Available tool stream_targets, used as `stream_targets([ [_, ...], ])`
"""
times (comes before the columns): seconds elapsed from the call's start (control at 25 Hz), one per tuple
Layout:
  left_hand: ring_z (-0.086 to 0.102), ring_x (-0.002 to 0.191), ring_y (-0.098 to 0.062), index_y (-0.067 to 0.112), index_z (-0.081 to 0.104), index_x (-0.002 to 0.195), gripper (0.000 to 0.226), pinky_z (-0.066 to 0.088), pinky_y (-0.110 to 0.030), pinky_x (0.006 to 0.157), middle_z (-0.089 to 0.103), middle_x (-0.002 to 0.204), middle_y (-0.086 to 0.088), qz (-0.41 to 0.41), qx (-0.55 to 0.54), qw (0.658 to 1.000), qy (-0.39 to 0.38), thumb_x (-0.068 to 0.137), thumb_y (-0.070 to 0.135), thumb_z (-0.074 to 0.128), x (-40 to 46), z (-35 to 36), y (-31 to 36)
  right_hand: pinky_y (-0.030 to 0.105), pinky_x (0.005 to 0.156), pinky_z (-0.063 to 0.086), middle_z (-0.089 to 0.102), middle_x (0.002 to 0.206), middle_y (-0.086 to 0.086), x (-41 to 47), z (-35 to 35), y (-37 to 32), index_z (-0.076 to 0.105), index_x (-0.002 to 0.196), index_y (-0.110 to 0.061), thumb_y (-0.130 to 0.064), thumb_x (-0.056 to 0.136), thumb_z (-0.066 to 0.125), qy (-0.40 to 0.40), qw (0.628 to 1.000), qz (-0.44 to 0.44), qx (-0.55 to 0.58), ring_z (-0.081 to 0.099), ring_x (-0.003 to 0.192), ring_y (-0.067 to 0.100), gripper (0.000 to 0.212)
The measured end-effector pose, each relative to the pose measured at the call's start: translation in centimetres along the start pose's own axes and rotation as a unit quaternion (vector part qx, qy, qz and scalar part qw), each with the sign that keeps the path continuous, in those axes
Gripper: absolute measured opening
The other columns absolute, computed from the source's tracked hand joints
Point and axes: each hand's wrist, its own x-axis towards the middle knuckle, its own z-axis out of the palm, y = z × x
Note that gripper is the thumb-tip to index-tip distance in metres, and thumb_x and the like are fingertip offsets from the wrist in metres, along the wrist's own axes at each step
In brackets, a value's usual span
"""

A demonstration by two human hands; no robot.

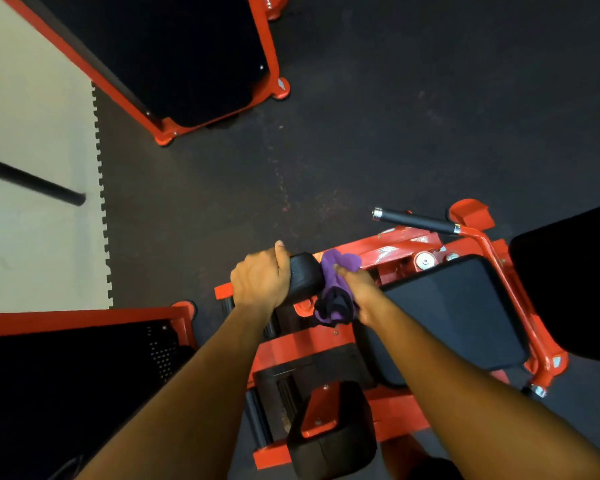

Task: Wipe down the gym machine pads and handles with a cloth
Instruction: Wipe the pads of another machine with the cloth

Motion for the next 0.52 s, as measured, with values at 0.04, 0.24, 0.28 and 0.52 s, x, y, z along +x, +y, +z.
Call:
stream_targets([
  [0.04, 0.066, 0.096, -0.049, 0.008, 0.073, 0.097, 0.06, 0.049, -0.045, 0.083, 0.072, 0.1, -0.023, -0.003, 0.001, 1.0, -0.01, 0.11, 0.042, 0.026, 0.0, -0.1, -0.1, 0.061, 0.091, 0.054, 0.073, 0.104, 0.016, -2.2, -0.8, -0.7, 0.07, 0.111, -0.022, -0.036, 0.089, 0.069, 0.003, 0.999, -0.03, -0.025, 0.071, 0.097, 0.037, 0.025],
  [0.24, 0.055, 0.132, -0.033, 0.022, 0.065, 0.129, 0.052, 0.042, -0.045, 0.106, 0.063, 0.139, -0.008, 0.052, -0.036, 0.998, -0.024, 0.11, 0.048, 0.025, -0.8, -0.8, -0.3, 0.01, 0.079, 0.05, 0.07, 0.102, -0.012, -13.5, -3.9, -6.4, 0.065, 0.113, -0.034, -0.015, 0.102, 0.056, 0.018, 0.941, -0.239, -0.239, 0.065, 0.088, -0.006, 0.024],
  [0.28, 0.047, 0.142, -0.026, 0.024, 0.058, 0.141, 0.052, 0.036, -0.045, 0.114, 0.055, 0.15, -0.004, 0.069, -0.056, 0.996, 0.009, 0.109, 0.049, 0.025, -1.8, -0.5, -0.8, 0.005, 0.08, 0.046, 0.068, 0.105, -0.016, -15.2, -4.0, -7.5, 0.065, 0.108, -0.038, -0.012, 0.102, 0.056, 0.003, 0.919, -0.277, -0.28, 0.063, 0.089, -0.014, 0.028],
  [0.52, 0.043, 0.147, -0.024, 0.009, 0.051, 0.15, 0.054, 0.03, -0.049, 0.121, 0.049, 0.156, -0.008, 0.066, -0.234, 0.958, 0.152, 0.106, 0.038, 0.039, -20.6, 5.0, -2.6, 0.014, 0.113, 0.028, 0.055, 0.14, -0.009, -17.8, -0.7, -10.9, 0.058, 0.134, -0.019, -0.013, 0.101, 0.052, -0.157, 0.636, -0.466, -0.594, 0.044, 0.135, -0.004, 0.034],
])
